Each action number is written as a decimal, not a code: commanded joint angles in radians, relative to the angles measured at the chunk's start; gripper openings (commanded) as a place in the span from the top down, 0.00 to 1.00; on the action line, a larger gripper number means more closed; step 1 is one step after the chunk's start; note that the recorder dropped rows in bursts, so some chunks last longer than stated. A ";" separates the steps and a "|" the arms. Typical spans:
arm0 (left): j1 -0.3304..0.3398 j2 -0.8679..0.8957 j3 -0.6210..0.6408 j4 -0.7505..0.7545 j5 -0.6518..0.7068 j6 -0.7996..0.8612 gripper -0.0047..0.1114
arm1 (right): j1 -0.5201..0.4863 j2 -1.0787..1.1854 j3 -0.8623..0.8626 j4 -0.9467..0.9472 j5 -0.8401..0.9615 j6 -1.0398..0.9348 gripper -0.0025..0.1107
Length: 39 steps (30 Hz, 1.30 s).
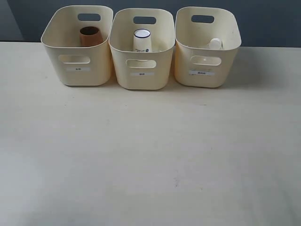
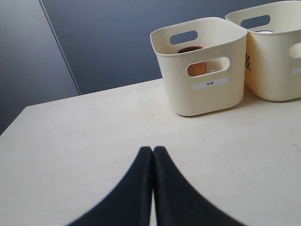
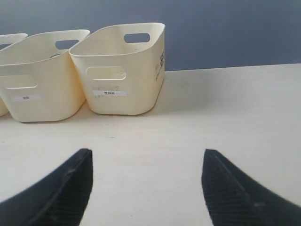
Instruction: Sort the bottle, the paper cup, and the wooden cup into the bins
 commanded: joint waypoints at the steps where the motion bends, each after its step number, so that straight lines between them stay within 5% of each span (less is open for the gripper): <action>1: -0.003 -0.005 0.001 0.000 -0.005 -0.002 0.96 | -0.042 -0.006 0.005 0.007 0.002 0.002 0.42; 24: -0.003 -0.005 0.001 0.000 -0.005 -0.002 0.96 | -0.208 -0.006 0.005 0.079 0.000 0.002 0.42; 39: -0.003 -0.005 0.001 0.000 -0.005 -0.002 0.96 | -0.211 -0.006 0.005 0.094 0.000 0.002 0.42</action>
